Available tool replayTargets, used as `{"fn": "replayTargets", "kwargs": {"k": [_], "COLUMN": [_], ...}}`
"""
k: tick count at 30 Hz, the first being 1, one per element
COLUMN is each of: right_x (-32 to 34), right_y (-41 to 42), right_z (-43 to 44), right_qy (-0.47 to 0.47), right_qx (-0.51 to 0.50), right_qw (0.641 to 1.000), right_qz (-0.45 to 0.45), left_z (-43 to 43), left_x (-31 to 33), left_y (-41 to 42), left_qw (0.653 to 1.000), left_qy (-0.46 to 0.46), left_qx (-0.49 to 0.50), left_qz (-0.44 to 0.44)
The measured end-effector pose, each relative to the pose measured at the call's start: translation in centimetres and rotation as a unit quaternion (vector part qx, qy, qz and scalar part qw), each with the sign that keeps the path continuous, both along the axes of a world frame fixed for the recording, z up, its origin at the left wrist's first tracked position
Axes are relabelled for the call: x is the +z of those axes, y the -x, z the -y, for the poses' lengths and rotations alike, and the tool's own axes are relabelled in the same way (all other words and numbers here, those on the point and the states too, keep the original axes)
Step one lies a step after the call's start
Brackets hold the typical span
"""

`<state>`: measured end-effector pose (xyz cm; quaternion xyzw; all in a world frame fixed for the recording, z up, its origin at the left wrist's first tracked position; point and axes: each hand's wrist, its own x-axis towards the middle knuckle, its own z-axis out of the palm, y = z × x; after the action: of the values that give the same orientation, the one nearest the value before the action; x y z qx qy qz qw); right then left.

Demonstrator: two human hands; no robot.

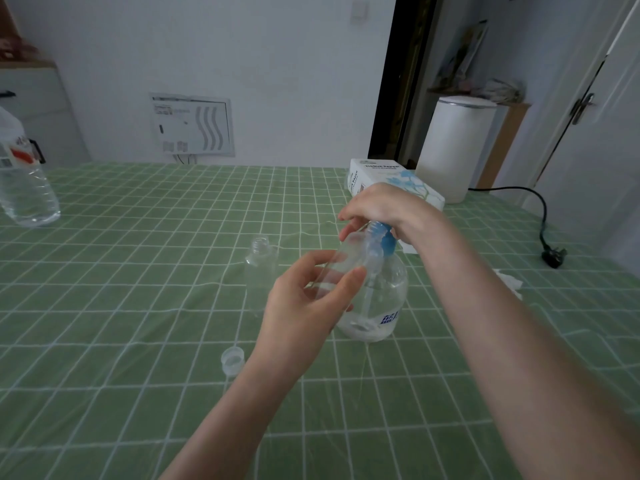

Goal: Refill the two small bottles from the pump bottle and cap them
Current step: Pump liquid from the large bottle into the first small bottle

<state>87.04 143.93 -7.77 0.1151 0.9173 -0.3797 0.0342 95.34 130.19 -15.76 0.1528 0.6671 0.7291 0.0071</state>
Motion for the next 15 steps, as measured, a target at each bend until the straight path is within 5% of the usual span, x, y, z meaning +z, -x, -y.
{"fn": "replayTargets", "kwargs": {"k": [15], "right_x": [0.7], "right_y": [0.5], "right_z": [0.0], "right_qy": [-0.038], "right_qx": [0.003], "right_qw": [0.999], "right_qz": [-0.003], "left_z": [0.0], "left_x": [0.3], "left_y": [-0.1], "left_qw": [1.000], "left_qy": [-0.008], "left_qx": [0.002], "left_qz": [-0.016]}}
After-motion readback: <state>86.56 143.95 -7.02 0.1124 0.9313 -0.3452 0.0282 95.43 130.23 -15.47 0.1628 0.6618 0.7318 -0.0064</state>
